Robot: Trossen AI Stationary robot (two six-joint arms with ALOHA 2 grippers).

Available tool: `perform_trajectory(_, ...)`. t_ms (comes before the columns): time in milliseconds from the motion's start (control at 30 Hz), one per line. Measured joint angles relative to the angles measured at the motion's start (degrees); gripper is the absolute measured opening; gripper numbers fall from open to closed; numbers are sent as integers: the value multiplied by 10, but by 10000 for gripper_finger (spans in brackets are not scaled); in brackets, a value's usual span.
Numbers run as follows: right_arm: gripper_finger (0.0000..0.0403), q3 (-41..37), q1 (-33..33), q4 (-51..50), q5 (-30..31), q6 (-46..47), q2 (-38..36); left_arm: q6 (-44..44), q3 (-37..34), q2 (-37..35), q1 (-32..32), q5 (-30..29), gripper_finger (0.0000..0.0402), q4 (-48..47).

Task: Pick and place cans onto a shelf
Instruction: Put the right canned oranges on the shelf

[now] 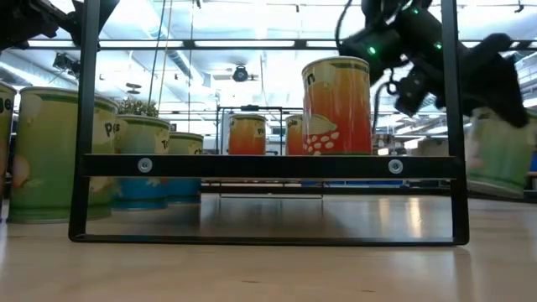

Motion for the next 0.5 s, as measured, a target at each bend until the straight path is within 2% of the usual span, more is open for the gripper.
perform_trajectory(133,343,-37,0,1,-23,21,0,0,0,0,0,0,357,2)
perform_trajectory(333,345,-69,0,6,-23,24,-1,0,0,0,0,0,357,1)
perform_trajectory(500,369,-72,0,37,-7,24,-1,0,0,0,0,0,357,0)
